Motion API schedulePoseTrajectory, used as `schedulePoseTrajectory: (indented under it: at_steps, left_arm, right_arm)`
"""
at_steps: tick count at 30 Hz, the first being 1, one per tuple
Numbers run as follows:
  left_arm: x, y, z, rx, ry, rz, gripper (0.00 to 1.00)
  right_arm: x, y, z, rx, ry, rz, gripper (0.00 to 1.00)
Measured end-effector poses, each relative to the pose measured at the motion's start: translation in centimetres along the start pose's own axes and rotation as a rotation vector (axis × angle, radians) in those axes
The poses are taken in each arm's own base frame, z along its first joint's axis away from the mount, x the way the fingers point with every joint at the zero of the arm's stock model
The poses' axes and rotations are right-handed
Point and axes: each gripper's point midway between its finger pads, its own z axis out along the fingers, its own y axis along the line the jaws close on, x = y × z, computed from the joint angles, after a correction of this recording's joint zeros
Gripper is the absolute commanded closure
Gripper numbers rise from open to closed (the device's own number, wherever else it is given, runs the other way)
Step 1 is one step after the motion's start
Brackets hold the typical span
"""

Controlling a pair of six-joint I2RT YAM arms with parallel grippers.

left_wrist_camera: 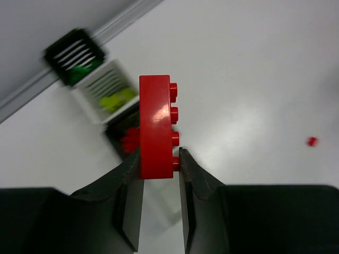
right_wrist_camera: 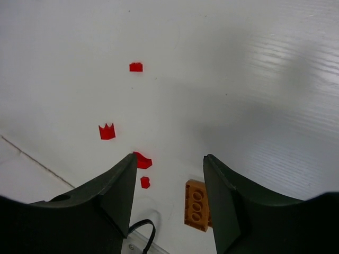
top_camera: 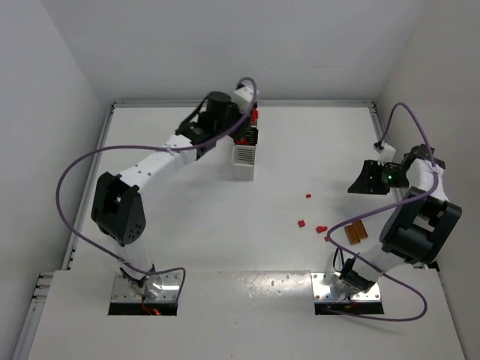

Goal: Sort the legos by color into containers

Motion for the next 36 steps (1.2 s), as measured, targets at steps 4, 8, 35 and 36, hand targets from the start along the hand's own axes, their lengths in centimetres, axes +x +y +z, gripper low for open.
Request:
schedulePoseTrajectory:
  at_steps: [4,8,35,36]
  left_arm:
    - [1.6,9.1,-0.8,-0.167,0.077,-0.045,0.88]
    - [4.5,11.9,-0.1,-0.184,0.191,-0.059,0.83]
    - [10.4,8.0,1.2,0.117,0.52,-0.102,0.76]
    - [10.4,8.0,1.2,0.114,0.518,-0.101,0.76]
  right_arm:
    - [0.8,0.7,0.6,-0.018,0.037,-0.043,0.46]
    - [1.2,1.4,0.5,-0.026,0.094,-0.113,0.46]
    - [2.6,2.5,0.8,-0.061,0.301,-0.271,0.46]
    - [3.0,2.6,0.9,-0.063,0.302,-0.272,0.46]
